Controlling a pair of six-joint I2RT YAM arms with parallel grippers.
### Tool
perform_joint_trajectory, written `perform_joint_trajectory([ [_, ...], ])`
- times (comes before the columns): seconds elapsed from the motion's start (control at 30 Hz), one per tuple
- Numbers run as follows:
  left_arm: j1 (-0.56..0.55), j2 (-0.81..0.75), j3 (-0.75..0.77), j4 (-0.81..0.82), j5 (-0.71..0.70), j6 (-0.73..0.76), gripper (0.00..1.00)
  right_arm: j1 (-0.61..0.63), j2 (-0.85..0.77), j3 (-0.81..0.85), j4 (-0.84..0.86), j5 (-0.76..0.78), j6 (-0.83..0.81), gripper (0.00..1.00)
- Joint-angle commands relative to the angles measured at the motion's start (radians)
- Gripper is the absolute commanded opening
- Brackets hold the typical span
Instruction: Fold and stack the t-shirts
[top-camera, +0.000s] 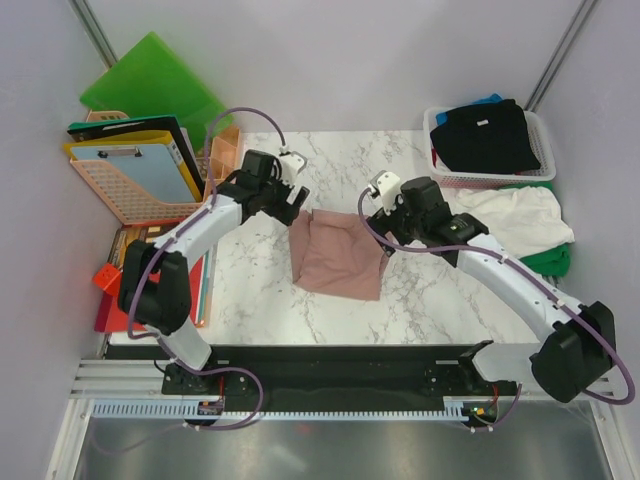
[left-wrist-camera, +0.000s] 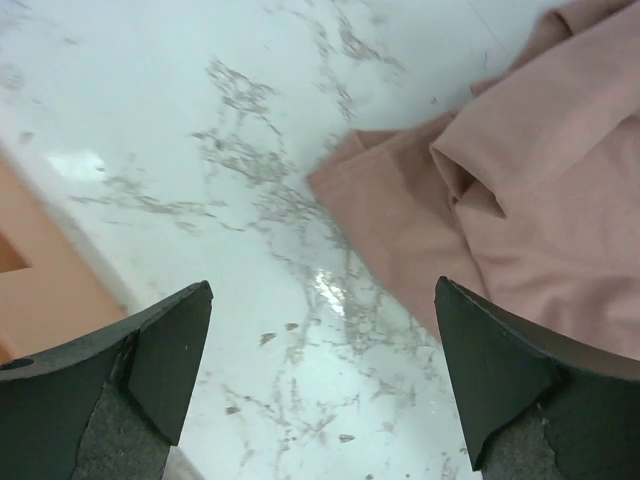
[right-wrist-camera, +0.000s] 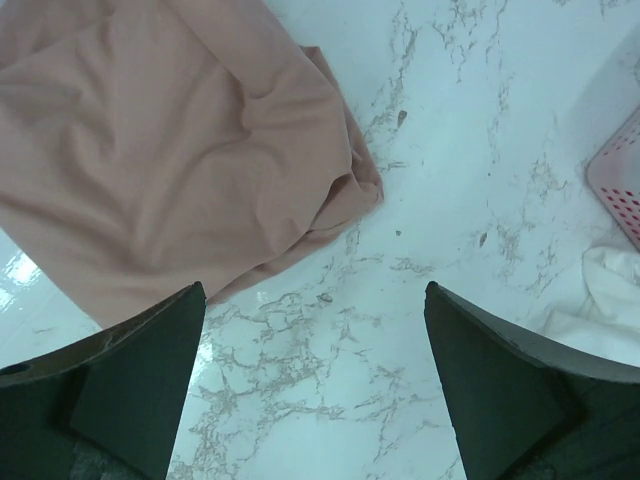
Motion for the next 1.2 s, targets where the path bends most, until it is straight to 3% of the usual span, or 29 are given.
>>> perform_joint_trajectory([
  [0.0, 0.046, -0.114, -0.046, 0.062, -0.028, 0.07, 1.0, 0.002, 0.006, 0.059, -0.097, -0.094, -0.002, 0.98],
  [0.13, 0.077, -0.198, -0.091, 0.068, -0.011, 0.092, 1.0, 0.004, 0.064, 0.095, -0.108, -0.167, 0.041, 0.98],
  [0.23, 0.079, -0.224, -0.122, 0.057, -0.018, 0.119, 1.0, 0.008, 0.205, 0.219, -0.125, -0.162, 0.038, 0.94],
  [0.43, 0.083, -0.293, -0.203, 0.046, -0.006, 0.122, 1.0, 0.019, 0.558, 0.597, -0.203, -0.159, 0.029, 0.94],
  [0.47, 0.097, -0.353, -0.268, 0.043, -0.009, 0.147, 1.0, 0.019, 0.762, 0.885, -0.284, -0.17, 0.03, 0.86],
  [0.57, 0.105, -0.382, -0.295, 0.037, -0.025, 0.171, 1.0, 0.027, 0.851, 0.972, -0.314, -0.173, 0.03, 0.84],
  [0.87, 0.2, -0.415, -0.337, 0.028, 0.0, 0.199, 1.0, 0.11, 0.899, 0.974, -0.315, -0.176, 0.019, 0.83],
  [1.17, 0.214, -0.401, -0.383, 0.054, 0.018, 0.182, 1.0, 0.139, 0.885, 0.935, -0.315, -0.205, 0.032, 0.82],
])
